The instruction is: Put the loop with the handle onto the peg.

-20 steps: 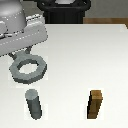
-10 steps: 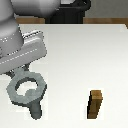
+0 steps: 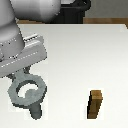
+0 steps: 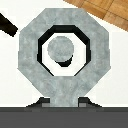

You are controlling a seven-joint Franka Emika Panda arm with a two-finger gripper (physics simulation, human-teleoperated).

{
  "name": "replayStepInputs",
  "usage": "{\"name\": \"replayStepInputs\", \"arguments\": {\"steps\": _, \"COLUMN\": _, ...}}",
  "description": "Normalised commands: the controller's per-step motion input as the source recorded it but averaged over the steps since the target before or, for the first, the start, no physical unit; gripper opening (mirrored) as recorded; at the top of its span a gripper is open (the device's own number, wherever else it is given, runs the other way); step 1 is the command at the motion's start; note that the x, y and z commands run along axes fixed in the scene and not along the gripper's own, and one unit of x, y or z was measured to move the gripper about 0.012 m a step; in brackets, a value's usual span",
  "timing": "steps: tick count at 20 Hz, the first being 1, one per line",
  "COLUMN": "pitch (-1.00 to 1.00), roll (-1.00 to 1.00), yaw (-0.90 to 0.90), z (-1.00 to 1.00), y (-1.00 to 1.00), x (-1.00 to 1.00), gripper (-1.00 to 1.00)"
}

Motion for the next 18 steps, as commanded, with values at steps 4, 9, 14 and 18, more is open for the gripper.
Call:
{"name": "replayStepInputs", "arguments": {"steps": 4, "pitch": 0.0, "roll": 0.0, "yaw": 0.0, "z": 0.0, "y": 0.75, "x": 0.0, "gripper": -1.0}}
{"name": "replayStepInputs", "arguments": {"steps": 9, "pitch": 0.0, "roll": 0.0, "yaw": 0.0, "z": -0.2, "y": -0.4, "x": 0.2, "gripper": -1.0}}
{"name": "replayStepInputs", "arguments": {"steps": 14, "pitch": 0.0, "roll": 0.0, "yaw": 0.0, "z": -0.2, "y": -0.4, "x": 0.0, "gripper": -1.0}}
{"name": "replayStepInputs", "arguments": {"steps": 18, "pitch": 0.0, "roll": 0.0, "yaw": 0.0, "z": 0.0, "y": 0.25, "x": 0.0, "gripper": -1.0}}
